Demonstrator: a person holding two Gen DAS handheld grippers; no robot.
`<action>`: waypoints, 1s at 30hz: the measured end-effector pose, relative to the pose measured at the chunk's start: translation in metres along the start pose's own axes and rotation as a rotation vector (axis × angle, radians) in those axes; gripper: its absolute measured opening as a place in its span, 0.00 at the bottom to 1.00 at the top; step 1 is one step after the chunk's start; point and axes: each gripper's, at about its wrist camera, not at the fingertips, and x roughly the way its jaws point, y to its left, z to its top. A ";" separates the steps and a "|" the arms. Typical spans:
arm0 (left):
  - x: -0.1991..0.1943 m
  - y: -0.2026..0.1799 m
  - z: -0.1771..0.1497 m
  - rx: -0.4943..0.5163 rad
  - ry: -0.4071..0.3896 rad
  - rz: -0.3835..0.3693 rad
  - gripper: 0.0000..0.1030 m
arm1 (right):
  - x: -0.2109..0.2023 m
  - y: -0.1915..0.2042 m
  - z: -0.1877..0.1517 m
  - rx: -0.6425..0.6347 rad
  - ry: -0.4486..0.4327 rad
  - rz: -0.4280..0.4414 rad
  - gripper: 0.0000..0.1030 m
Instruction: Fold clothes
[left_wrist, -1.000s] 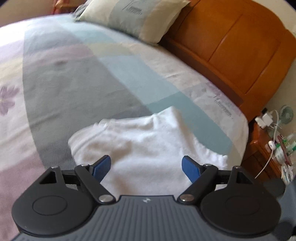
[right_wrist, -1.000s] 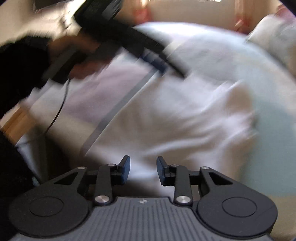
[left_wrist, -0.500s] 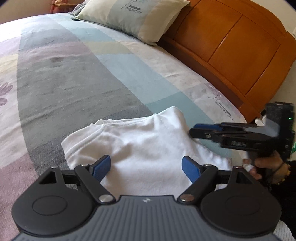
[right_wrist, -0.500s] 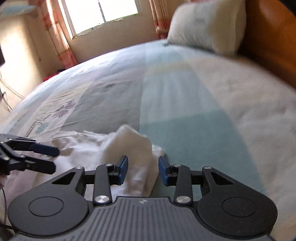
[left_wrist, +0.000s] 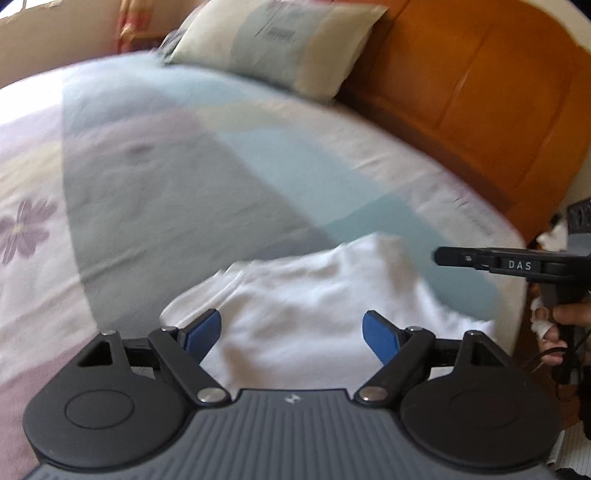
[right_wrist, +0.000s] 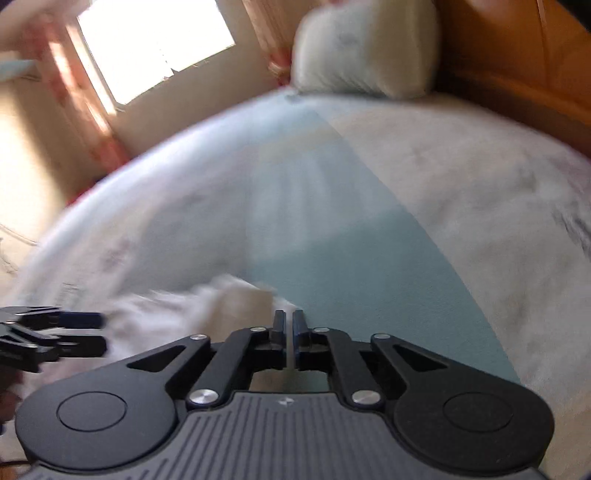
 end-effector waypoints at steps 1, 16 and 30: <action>-0.002 -0.004 -0.001 0.034 -0.008 -0.025 0.82 | -0.003 0.010 0.003 -0.034 -0.012 0.043 0.10; 0.038 0.018 0.005 -0.059 0.012 -0.052 0.82 | 0.050 0.022 0.003 -0.125 0.097 -0.011 0.10; 0.017 -0.010 -0.032 -0.175 0.102 -0.096 0.82 | -0.013 0.028 -0.053 -0.206 0.169 0.045 0.22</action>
